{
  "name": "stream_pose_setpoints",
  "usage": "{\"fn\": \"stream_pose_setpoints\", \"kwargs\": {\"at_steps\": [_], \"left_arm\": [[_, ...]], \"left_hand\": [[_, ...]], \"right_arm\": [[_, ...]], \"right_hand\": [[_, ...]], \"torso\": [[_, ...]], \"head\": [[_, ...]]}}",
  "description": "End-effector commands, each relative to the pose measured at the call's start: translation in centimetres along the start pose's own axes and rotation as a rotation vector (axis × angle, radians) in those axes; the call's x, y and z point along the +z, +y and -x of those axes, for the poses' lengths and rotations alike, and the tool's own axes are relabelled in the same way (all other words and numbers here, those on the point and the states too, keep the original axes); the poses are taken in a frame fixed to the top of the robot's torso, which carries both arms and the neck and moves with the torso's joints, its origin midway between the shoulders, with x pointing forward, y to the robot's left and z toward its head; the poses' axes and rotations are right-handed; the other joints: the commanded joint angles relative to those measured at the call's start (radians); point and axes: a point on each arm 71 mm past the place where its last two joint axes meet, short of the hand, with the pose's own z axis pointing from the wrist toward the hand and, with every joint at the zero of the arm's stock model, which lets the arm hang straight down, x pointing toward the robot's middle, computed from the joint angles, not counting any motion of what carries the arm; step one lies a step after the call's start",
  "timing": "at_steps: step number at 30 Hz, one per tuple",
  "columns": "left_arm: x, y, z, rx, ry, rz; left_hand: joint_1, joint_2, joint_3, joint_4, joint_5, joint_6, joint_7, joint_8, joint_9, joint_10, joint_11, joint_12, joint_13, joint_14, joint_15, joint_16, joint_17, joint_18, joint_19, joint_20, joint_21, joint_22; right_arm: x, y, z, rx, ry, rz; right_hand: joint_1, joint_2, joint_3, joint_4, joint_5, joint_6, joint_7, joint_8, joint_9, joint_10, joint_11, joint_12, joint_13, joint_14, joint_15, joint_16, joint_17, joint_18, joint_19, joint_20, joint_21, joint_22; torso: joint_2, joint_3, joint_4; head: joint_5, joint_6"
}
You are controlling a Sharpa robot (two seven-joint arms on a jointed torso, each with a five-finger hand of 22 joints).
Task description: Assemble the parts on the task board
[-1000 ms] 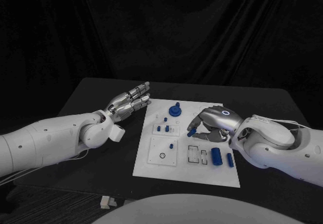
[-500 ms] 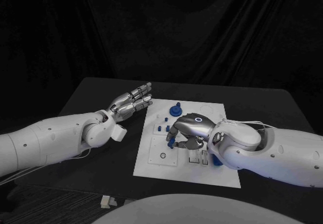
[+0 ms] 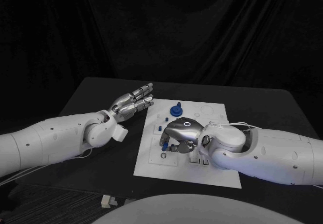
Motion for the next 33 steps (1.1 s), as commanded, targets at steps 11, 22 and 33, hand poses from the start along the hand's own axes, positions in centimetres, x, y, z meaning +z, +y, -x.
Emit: {"fn": "stream_pose_setpoints", "kwargs": {"at_steps": [11, 22, 33], "left_arm": [[-0.1, 0.3, -0.2, -0.017, 0.015, -0.002], [-0.2, 0.5, -0.4, -0.021, 0.017, 0.003], [-0.2, 0.6, -0.3, -0.02, 0.014, 0.004]], "left_hand": [[-0.007, 0.009, 0.006, -0.008, -0.005, -0.005, 0.004, 0.004, 0.0, -0.002, 0.004, -0.003, -0.001, 0.001, 0.002, -0.004, -0.001, 0.005, 0.0, 0.005, 0.005, -0.001], [-0.007, 0.009, 0.006, -0.008, -0.005, -0.005, 0.004, 0.004, 0.0, -0.002, 0.004, -0.003, -0.001, 0.001, 0.002, -0.004, -0.001, 0.005, 0.0, 0.005, 0.005, -0.001], [-0.008, 0.01, 0.008, -0.01, -0.004, -0.005, 0.004, 0.004, 0.0, -0.002, 0.003, -0.003, -0.001, 0.001, 0.002, -0.004, -0.001, 0.005, 0.0, 0.005, 0.005, -0.001]], "right_arm": [[0.3, 0.1, -1.3, -0.015, 0.045, -0.007], [0.5, 0.3, -1.7, -0.044, 0.039, 0.004], [0.6, 0.6, -2.3, -0.036, 0.044, 0.011]], "right_hand": [[0.005, -0.003, 0.004, -0.008, 0.008, 0.002, 0.002, -0.002, 0.003, 0.008, 0.0, -0.005, 0.001, 0.034, -0.002, 0.009, 0.003, -0.017, 0.01, -0.001, 0.015, 0.153], [0.003, -0.002, 0.005, -0.009, 0.008, 0.006, 0.002, -0.002, 0.005, 0.014, 0.0, -0.005, 0.002, 0.034, -0.002, 0.009, 0.002, -0.017, 0.01, -0.002, 0.019, 0.153], [0.001, -0.003, 0.005, -0.01, 0.006, 0.008, 0.001, -0.001, 0.006, 0.016, -0.001, -0.005, 0.002, 0.034, -0.003, 0.008, -0.001, -0.017, 0.01, -0.002, 0.02, 0.153]], "torso": [[0.002, -0.0016, -0.0033], [-0.001, -0.0008, -0.0039], [0.0, -0.0025, -0.0035]], "head": [[0.0, 0.0], [-0.001, 0.0], [0.001, 0.0]]}}
